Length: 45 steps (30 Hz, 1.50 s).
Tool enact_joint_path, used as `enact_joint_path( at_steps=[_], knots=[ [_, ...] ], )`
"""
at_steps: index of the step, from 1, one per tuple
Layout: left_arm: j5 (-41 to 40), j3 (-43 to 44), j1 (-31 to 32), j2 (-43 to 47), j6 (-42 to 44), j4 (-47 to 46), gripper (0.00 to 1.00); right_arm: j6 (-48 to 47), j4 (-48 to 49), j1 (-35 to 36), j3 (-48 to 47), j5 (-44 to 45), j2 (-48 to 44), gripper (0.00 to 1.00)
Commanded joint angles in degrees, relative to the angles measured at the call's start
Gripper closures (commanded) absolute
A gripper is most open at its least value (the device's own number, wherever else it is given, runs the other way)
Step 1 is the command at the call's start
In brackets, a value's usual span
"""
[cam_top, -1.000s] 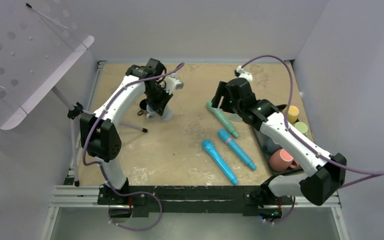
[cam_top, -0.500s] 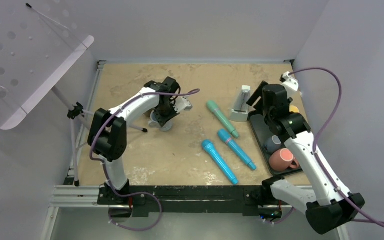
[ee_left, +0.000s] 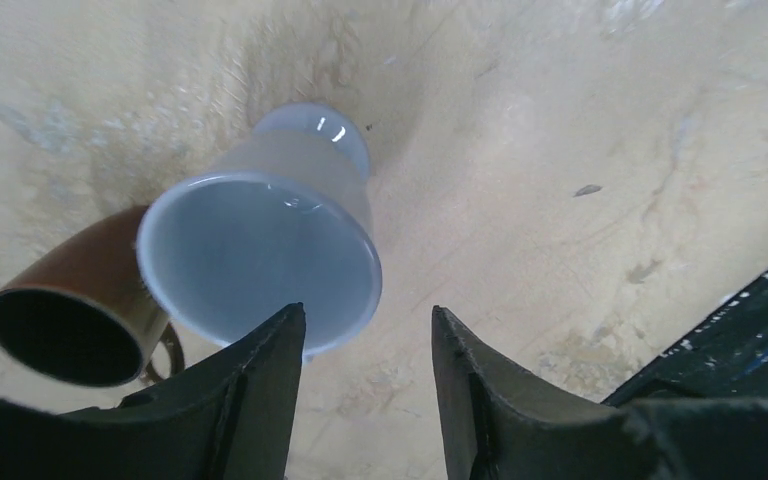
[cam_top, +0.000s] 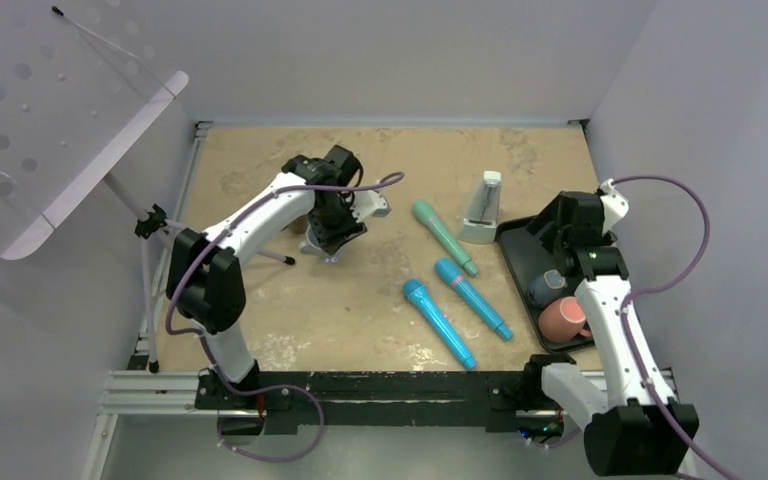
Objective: Turn the mug right side up
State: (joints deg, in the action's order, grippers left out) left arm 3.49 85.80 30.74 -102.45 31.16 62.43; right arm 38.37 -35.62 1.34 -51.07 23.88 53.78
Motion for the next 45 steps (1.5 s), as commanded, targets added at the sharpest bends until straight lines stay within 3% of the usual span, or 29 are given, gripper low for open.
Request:
enact_joint_path(
  at_steps=[1, 15, 22, 30, 40, 45],
  knots=[
    [8.0, 9.46, -0.16, 6.28, -0.5, 8.36, 0.46, -0.67, 3.82, -3.35, 3.04, -5.91, 5.21, 0.11],
    [12.01, 11.86, -0.68, 12.26, -2.08, 11.94, 0.45, 2.87, 7.39, -4.51, 10.03, -7.89, 6.15, 0.16],
    [11.99, 12.14, -0.73, 12.04, -2.24, 11.88, 0.45, 0.25, -1.75, -4.51, 4.11, -3.87, 2.21, 0.1],
    [12.18, 12.25, -0.84, 11.84, -1.95, 11.69, 0.44, 6.77, -5.15, -4.57, 6.19, -11.91, -4.83, 0.09],
    [13.83, 11.22, -0.82, 12.53, -2.74, 10.95, 0.44, 13.95, -4.3, -4.51, 12.53, -11.03, -7.66, 0.11],
    [14.31, 11.12, -0.87, 12.37, -2.69, 10.6, 0.44, 12.54, 3.59, -4.51, 16.59, -14.93, -6.77, 0.12]
  ],
)
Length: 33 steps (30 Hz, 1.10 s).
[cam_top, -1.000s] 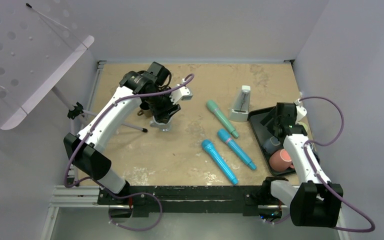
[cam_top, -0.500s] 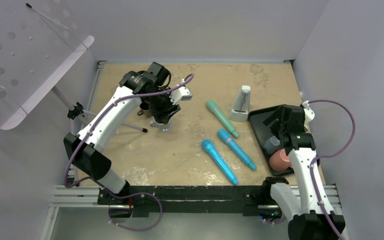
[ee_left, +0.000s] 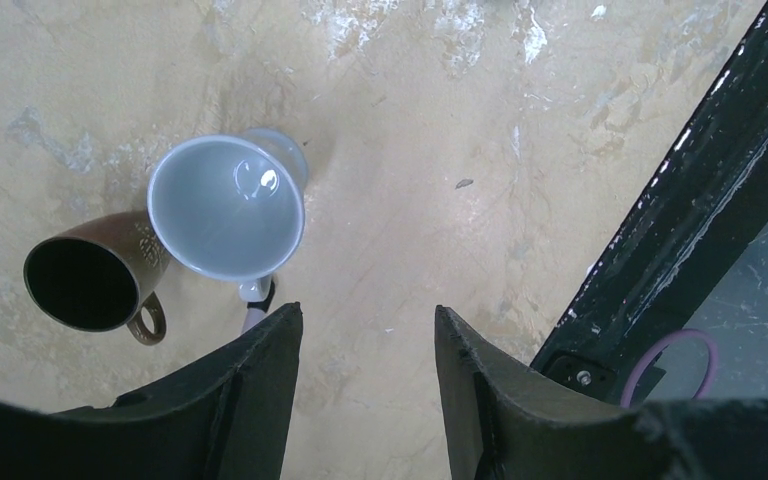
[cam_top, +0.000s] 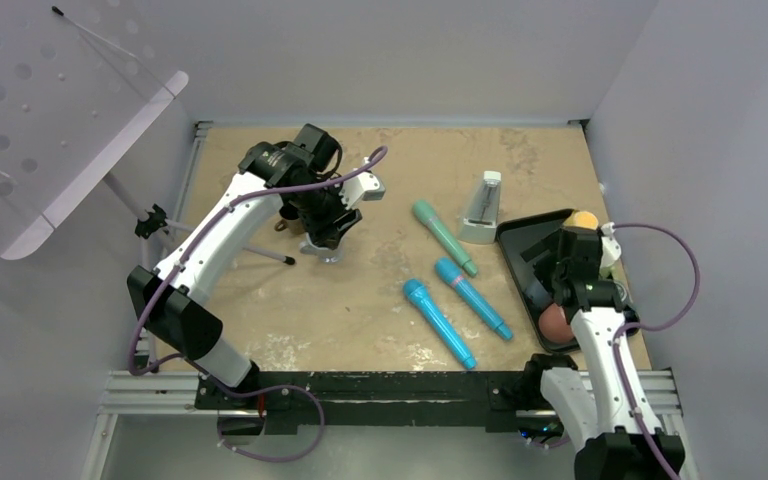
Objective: Turn the mug right side up
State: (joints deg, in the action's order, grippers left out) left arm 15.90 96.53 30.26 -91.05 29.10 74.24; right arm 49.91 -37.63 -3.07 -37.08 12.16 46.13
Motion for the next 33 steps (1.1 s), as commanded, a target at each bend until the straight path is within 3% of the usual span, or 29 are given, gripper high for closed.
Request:
enact_joint_path(
  at_steps=[1, 16, 23, 27, 33],
  knots=[
    [1.86, 0.41, -0.42, 0.95, -0.7, -1.3, 0.44, 0.6, 7.51, -0.09, 3.01, -3.97, 1.75, 0.12],
    [1.59, -0.38, -0.45, 2.36, -0.25, -1.69, 0.44, -2.0, 25.39, -0.18, 4.44, -5.92, 9.48, 0.12],
    [1.5, -0.72, -0.43, 2.41, -0.1, -1.99, 0.44, -3.14, 25.29, -0.18, -2.25, -6.59, 16.18, 0.13],
    [1.68, -1.06, -0.38, 2.56, -0.01, -1.91, 0.44, -15.2, 20.09, -0.18, -10.52, -7.54, 17.49, 0.12],
    [2.26, -1.13, -0.39, 2.24, 0.2, -1.81, 0.44, -46.06, 2.67, -0.18, -25.43, -8.27, 22.52, 0.07]
  ],
)
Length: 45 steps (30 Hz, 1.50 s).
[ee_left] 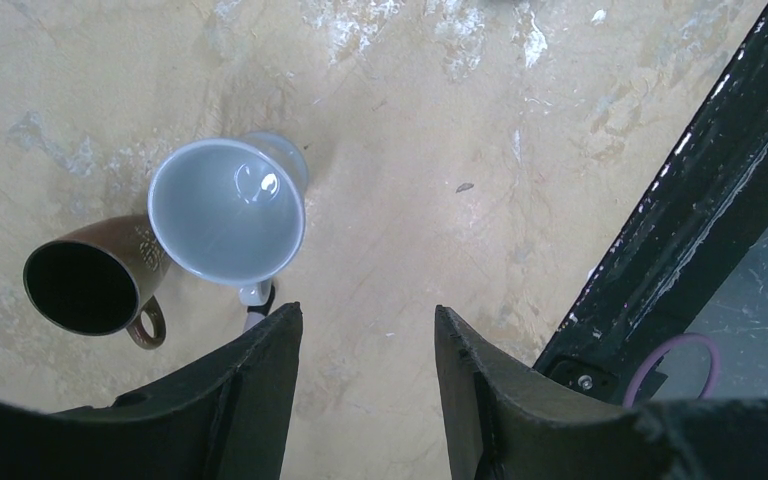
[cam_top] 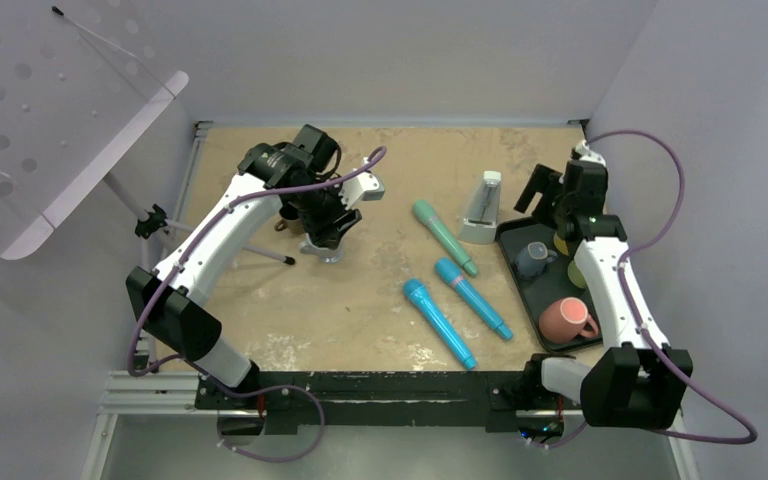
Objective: Turn the mug right side up
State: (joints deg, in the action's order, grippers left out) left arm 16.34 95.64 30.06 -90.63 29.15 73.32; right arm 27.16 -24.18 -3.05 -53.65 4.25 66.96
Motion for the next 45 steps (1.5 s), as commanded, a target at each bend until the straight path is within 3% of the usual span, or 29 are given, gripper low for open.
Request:
enact_joint_path(
  at_steps=[1, 5, 10, 17, 20, 28, 35, 45],
  knots=[
    [1.85, 0.01, -0.23, 1.73, 0.19, -0.85, 0.44, -26.35, -10.9, -0.2, -8.93, -0.64, 1.41, 0.07],
    [1.66, 0.08, -0.19, 1.87, 0.65, -0.84, 0.44, -38.1, -6.63, -0.29, -4.34, -2.08, -3.22, 0.05],
    [1.85, 0.63, -0.19, 1.9, 1.52, 0.25, 0.44, -50.43, -6.93, -0.46, -2.92, 13.16, -5.46, 0.01],
    [2.41, 1.22, -0.19, 1.72, 1.54, -0.14, 0.44, -66.41, -10.4, -0.64, 5.28, 18.47, -4.85, 0.04],
    [2.54, 1.01, -0.18, 1.74, 1.7, -0.24, 0.44, -72.3, -9.74, -0.64, 6.85, 12.63, -6.15, 0.07],
    [2.97, 0.59, -0.22, 1.74, 1.56, -0.75, 0.45, -87.89, 4.31, -1.05, 14.88, -2.75, -8.46, 0.09],
    [1.86, 0.91, -0.19, 2.5, 2.23, -0.69, 0.45, -90.29, 7.08, -4.59, 13.68, -15.88, -3.08, 0.12],
    [1.22, 0.78, -0.28, 3.15, 2.32, -0.19, 0.45, -91.67, 2.2, -4.55, 8.26, -21.15, 2.28, 0.12]
  ],
)
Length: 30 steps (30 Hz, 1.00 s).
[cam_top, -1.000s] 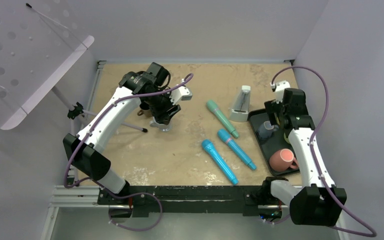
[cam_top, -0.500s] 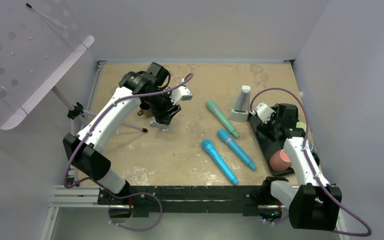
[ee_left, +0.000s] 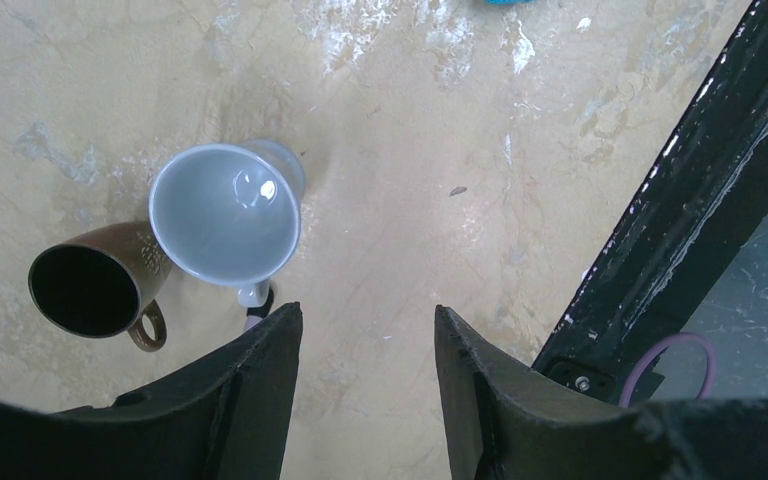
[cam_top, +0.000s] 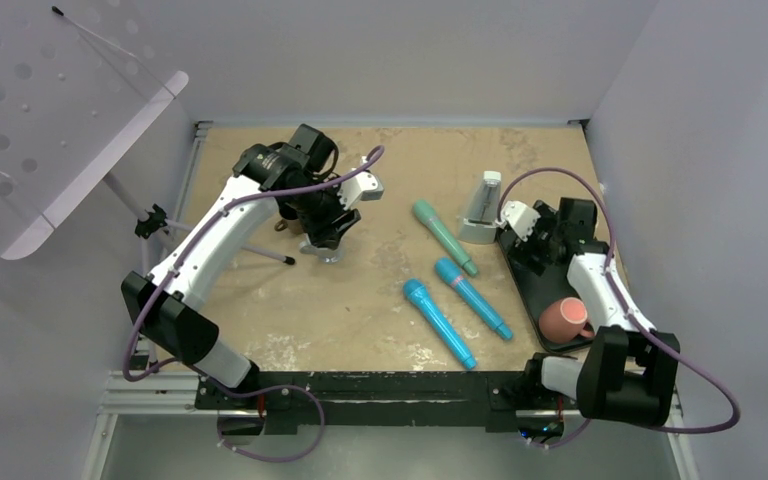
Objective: Turn the mug right side up
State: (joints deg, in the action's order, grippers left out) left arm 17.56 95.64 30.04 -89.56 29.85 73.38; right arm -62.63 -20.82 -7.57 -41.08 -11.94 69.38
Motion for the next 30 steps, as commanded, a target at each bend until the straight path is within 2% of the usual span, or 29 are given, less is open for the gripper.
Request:
enact_joint_path(
  at_steps=[1, 8, 11, 14, 22, 30],
  knots=[
    [0.01, 0.78, -0.25, 2.08, 1.63, -0.2, 0.45, -1.43, -1.57, 0.09, -4.76, -6.27, 0.2, 0.11],
    [0.27, 0.81, -0.29, 2.07, 1.53, 0.03, 0.45, 3.79, -0.58, 0.03, -5.52, -8.13, 2.0, 0.02],
    [0.31, 0.61, -0.27, 1.81, 1.58, 0.07, 0.44, 5.95, -0.94, 0.07, -6.21, -9.26, 2.74, 0.01],
    [0.57, 0.78, -0.33, 1.74, 1.45, -0.08, 0.45, 12.87, 2.72, 0.05, -7.36, -10.72, 4.25, 0.01],
    [-0.19, 0.93, -0.34, 1.29, 1.88, 0.67, 0.45, 29.99, 5.58, 0.01, -8.29, -5.73, 5.16, 0.02],
    [0.45, 1.13, -0.36, 0.98, 2.15, 0.68, 0.45, 31.87, 4.61, 0.08, -4.8, -3.95, 5.2, 0.04]
  ],
)
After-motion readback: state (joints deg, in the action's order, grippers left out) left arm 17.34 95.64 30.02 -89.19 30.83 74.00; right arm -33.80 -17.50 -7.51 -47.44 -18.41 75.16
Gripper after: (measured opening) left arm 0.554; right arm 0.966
